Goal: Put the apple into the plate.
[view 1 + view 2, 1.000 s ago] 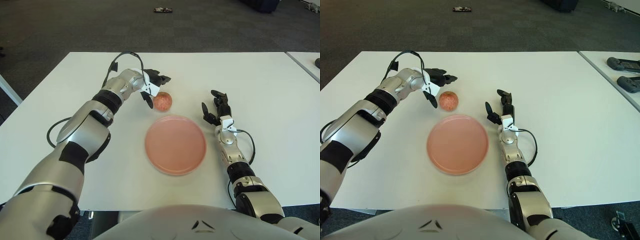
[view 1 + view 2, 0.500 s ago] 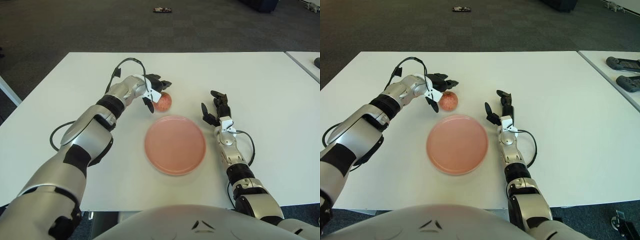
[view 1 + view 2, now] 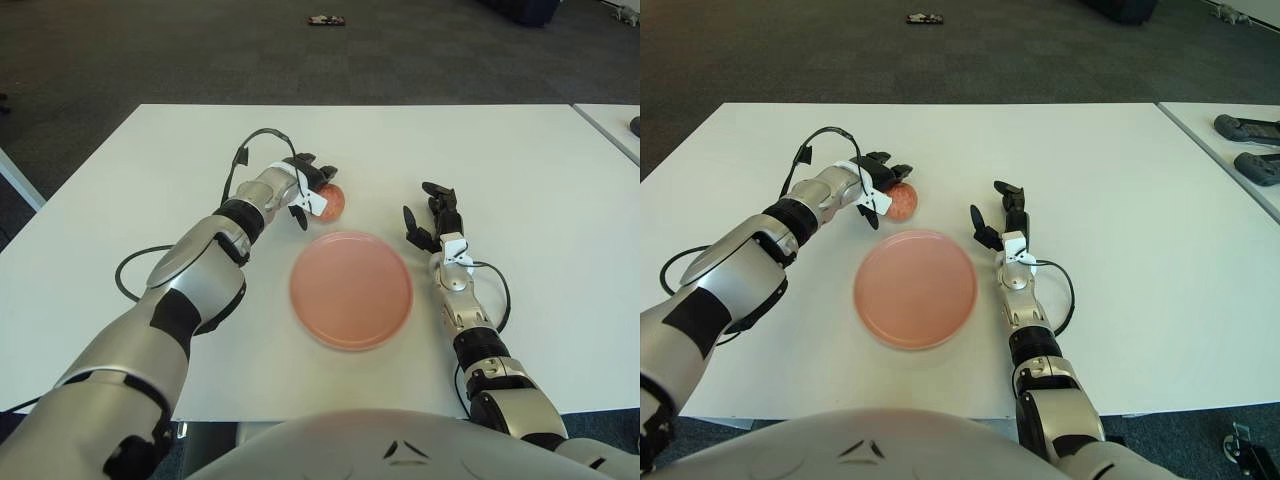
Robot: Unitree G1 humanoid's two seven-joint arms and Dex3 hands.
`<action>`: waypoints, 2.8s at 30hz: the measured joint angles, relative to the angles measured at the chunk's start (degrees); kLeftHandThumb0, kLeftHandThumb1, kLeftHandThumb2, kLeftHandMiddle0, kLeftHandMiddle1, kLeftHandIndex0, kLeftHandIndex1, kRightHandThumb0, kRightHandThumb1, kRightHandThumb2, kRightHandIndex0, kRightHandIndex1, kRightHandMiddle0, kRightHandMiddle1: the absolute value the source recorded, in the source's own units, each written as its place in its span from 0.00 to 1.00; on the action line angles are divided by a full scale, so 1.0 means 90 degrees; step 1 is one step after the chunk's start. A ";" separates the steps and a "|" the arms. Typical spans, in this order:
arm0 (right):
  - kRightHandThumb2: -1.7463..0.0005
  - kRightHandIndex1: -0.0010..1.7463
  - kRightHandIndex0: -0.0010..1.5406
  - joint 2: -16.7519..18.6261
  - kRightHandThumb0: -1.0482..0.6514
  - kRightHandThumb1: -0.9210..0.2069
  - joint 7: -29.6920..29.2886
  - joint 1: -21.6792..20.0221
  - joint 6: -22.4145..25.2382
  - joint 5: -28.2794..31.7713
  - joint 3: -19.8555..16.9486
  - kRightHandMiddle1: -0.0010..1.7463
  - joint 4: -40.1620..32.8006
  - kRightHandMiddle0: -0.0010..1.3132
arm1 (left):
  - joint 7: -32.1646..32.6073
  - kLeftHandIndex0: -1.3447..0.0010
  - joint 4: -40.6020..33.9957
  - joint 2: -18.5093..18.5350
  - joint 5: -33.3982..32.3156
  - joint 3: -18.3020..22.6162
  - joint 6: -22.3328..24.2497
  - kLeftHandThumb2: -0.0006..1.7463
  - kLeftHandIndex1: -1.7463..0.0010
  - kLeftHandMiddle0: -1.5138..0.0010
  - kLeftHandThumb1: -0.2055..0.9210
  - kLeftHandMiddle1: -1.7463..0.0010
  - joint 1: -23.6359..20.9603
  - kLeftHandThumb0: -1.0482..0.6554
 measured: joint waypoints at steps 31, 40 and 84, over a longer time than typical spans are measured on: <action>0.58 0.20 0.21 0.0000 0.30 0.23 0.0085 0.0119 0.0079 0.0055 -0.0049 0.52 -0.0191 0.00 | 0.0144 1.00 0.0045 0.0024 0.0105 -0.0261 -0.0015 0.01 1.00 1.00 0.85 1.00 -0.0073 0.00; 0.59 0.21 0.22 -0.0005 0.30 0.23 0.0086 0.0136 0.0081 0.0051 -0.0040 0.53 -0.0223 0.00 | -0.0122 1.00 -0.0286 0.0233 -0.0209 -0.0024 -0.0520 0.00 1.00 1.00 0.82 1.00 -0.0048 0.00; 0.61 0.20 0.23 -0.0024 0.30 0.23 0.0059 0.0179 0.0283 0.0042 0.0002 0.55 -0.0382 0.00 | 0.0035 1.00 0.0013 0.0327 -0.0717 0.0531 -0.1263 0.00 1.00 1.00 0.79 1.00 0.0146 0.06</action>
